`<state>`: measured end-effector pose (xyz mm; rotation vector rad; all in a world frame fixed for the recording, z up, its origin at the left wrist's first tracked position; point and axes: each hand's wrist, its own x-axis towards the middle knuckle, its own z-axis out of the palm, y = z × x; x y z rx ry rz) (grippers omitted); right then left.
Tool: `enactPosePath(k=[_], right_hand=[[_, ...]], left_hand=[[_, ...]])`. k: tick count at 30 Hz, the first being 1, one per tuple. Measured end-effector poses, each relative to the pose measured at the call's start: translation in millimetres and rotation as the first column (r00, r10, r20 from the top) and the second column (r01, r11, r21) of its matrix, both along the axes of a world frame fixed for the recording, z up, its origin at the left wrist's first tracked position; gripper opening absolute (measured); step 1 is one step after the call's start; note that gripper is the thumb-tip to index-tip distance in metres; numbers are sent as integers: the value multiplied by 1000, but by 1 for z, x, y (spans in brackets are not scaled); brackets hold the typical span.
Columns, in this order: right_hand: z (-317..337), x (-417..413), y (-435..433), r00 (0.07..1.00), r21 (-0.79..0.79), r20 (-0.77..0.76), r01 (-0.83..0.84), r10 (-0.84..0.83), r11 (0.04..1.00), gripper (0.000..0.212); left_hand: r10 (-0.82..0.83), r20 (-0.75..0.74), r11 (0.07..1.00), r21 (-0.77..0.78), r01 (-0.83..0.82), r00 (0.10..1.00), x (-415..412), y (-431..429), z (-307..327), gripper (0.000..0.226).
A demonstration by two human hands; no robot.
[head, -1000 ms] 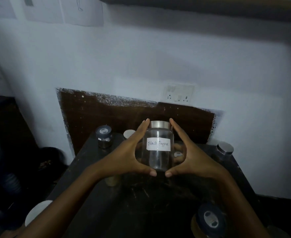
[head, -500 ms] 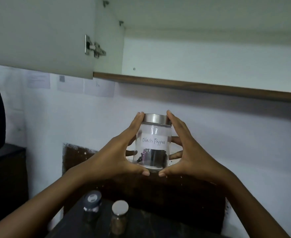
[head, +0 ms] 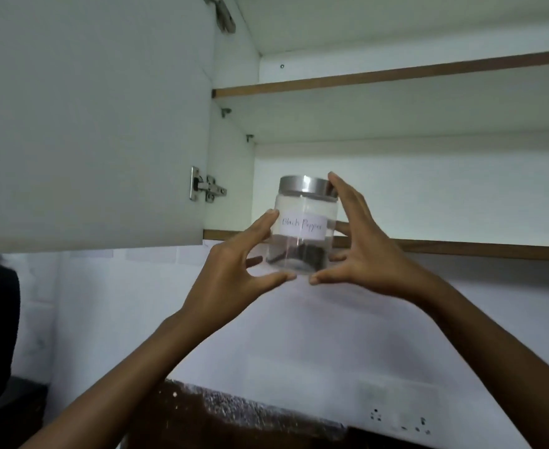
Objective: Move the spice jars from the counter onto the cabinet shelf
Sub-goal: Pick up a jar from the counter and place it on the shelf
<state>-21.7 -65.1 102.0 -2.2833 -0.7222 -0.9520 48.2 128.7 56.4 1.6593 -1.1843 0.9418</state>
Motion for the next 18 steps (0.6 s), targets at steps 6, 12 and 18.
enactPosePath(k=[6, 12, 18], right_hand=[[44, 70, 25, 993, -19, 84, 86, -84, 996, 129], [50, 144, 43, 984, -44, 53, 171, -169, 984, 131], [56, 184, 50, 984, 28, -80, 164, -161, 986, 124]], left_hand=[[122, 10, 968, -220, -117, 992, 65, 3, 22, 65], [105, -153, 929, -338, -152, 983, 126, -2, 19, 55], [189, -224, 924, -290, -250, 956, 147, -6, 21, 50]])
